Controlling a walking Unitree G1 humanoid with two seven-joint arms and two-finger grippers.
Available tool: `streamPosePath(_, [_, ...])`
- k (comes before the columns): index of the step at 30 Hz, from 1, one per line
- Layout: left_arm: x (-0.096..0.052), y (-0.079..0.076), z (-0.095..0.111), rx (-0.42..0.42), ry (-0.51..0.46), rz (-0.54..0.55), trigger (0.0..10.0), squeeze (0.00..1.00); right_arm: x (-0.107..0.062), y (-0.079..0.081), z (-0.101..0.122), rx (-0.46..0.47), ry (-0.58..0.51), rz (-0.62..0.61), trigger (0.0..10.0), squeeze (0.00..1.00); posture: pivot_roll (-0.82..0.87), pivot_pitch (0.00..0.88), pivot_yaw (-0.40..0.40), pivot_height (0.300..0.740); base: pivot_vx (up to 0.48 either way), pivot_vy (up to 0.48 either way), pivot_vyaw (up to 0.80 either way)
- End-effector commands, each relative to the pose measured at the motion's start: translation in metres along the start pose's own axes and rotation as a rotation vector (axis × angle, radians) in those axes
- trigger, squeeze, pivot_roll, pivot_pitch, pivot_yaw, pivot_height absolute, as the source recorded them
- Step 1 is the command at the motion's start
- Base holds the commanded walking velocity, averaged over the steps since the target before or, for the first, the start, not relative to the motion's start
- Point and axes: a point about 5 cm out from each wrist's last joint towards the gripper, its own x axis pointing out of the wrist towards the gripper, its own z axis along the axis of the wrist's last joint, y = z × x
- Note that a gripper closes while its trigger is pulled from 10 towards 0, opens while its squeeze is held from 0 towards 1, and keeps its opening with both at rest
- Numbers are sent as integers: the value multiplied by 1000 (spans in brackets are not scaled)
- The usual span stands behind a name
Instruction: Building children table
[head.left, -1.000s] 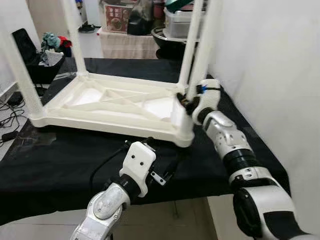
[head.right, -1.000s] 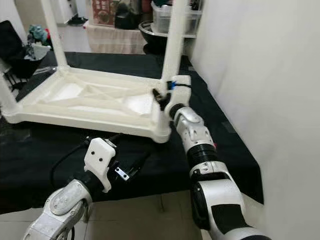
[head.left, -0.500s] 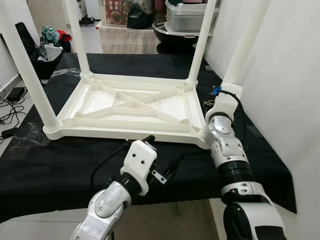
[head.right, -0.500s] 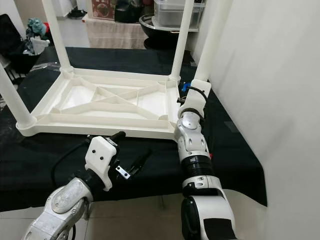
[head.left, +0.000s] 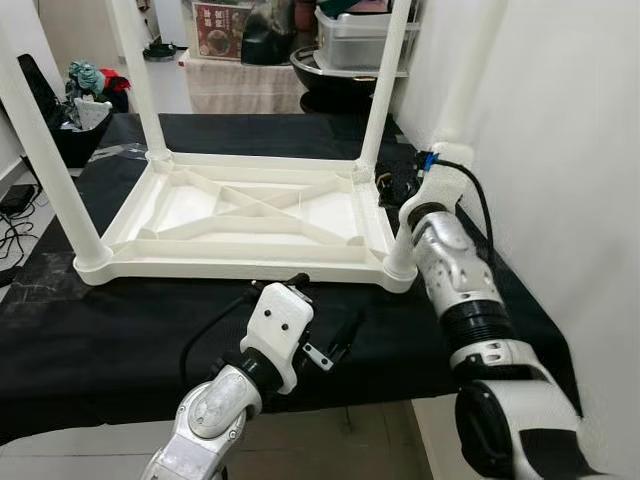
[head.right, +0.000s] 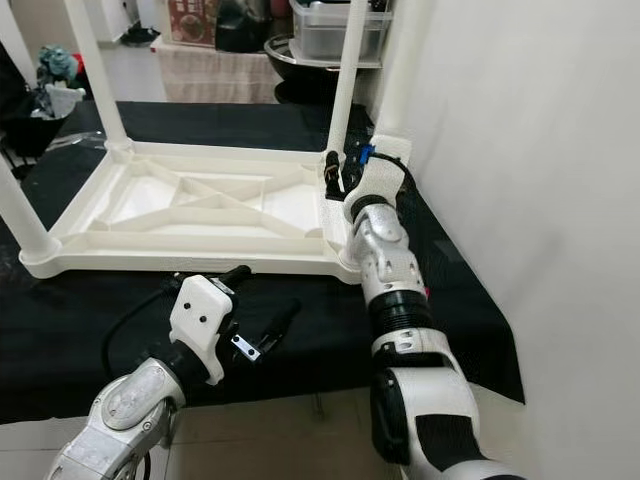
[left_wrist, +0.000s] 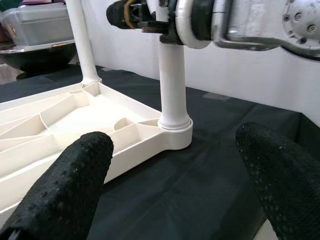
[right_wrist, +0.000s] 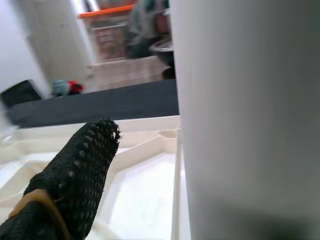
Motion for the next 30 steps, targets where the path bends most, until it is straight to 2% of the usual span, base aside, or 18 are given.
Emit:
streamPosePath(1, [0, -1, -3, 1, 6, -4, 10000, 0, 3, 11, 3, 42, 11, 135, 10000, 0, 102, 57, -97, 740, 0, 0, 0])
streamPosePath(3, [1, -1, -3, 0, 5, -5, 10000, 0, -12, 20, 1, 86, 39, 500, 10000, 0, 106, 59, -98, 740, 0, 0, 0])
streamPosePath(4, [1, -1, -3, 0, 5, -5, 10000, 0, -12, 20, 1, 86, 39, 500, 10000, 0, 106, 59, -98, 740, 0, 0, 0])
streamPosePath(5, [1, -1, -3, -1, 5, -6, 10000, 0, -36, 33, -6, 66, 77, 866, 10000, 0, 107, 61, -99, 740, 0, 0, 0])
streamPosePath(6, [1, -1, -3, -1, 5, -6, 10000, 0, -36, 33, -6, 66, 77, 866, 10000, 0, 107, 61, -99, 740, 0, 0, 0])
streamPosePath(7, [0, -1, -3, -1, 6, -7, 10000, 0, -46, 38, -10, 63, 105, 984, 10000, 0, 108, 62, -101, 740, 0, 0, 0])
streamPosePath(8, [0, -1, -3, -1, 6, -7, 10000, 0, -46, 38, -10, 63, 105, 984, 10000, 0, 108, 62, -101, 740, 0, 0, 0])
streamPosePath(10, [0, -2, -3, -3, 6, -9, 10000, 0, -51, 44, -17, 93, 150, 1095, 10000, 0, 108, 65, -102, 740, 0, 0, 0])
streamPosePath(13, [0, -3, -3, -3, 6, -9, 10000, 0, -51, 49, -21, 106, 173, 1130, 10000, 0, 110, 67, -103, 740, 0, 0, 0])
streamPosePath(14, [0, -3, -2, -5, 7, -8, 10000, 0, -50, 58, -32, 82, 224, 1174, 10000, 0, 110, 69, -103, 740, 0, 0, 0])
streamPosePath(16, [0, -3, -2, -5, 7, -7, 10000, 0, -50, 60, -34, 74, 236, 1186, 10000, 0, 110, 69, -103, 740, 0, 0, 0])
streamPosePath(17, [-1, -3, -2, -5, 7, -6, 10000, 0, -46, 64, -39, 36, 245, 1155, 0, 0, 114, 73, -105, 740, 0, 0, 0])
streamPosePath(19, [-1, -3, -2, -5, 7, -6, 10000, 0, -43, 66, -42, 11, 249, 1134, 0, 0, 114, 73, -105, 740, 0, 0, 0])
streamPosePath(20, [-1, -2, -2, -3, 9, -4, 10000, 0, -37, 71, -42, -6, 229, 1057, 0, 0, 115, 75, -104, 740, 0, 0, 0])
streamPosePath(22, [-1, -2, -3, -2, 10, -3, 10000, 0, -33, 71, -41, -3, 213, 1014, 0, 0, 113, 76, -103, 740, 0, 0, 0])
streamPosePath(25, [-1, -1, -3, -1, 10, -2, 10000, 0, -23, 65, -37, -13, 182, 866, 0, 0, 112, 75, -105, 740, 0, 0, 0])
streamPosePath(28, [-1, -1, -3, -1, 10, -1, 10000, 0, -21, 63, -37, -13, 176, 824, 0, 0, 112, 75, -105, 740, 0, 0, 0])
streamPosePath(30, [-1, -1, -3, -1, 9, 0, 10000, 0, -10, 51, -33, -8, 161, 642, 0, 0, 108, 78, -103, 740, 0, 0, 0])
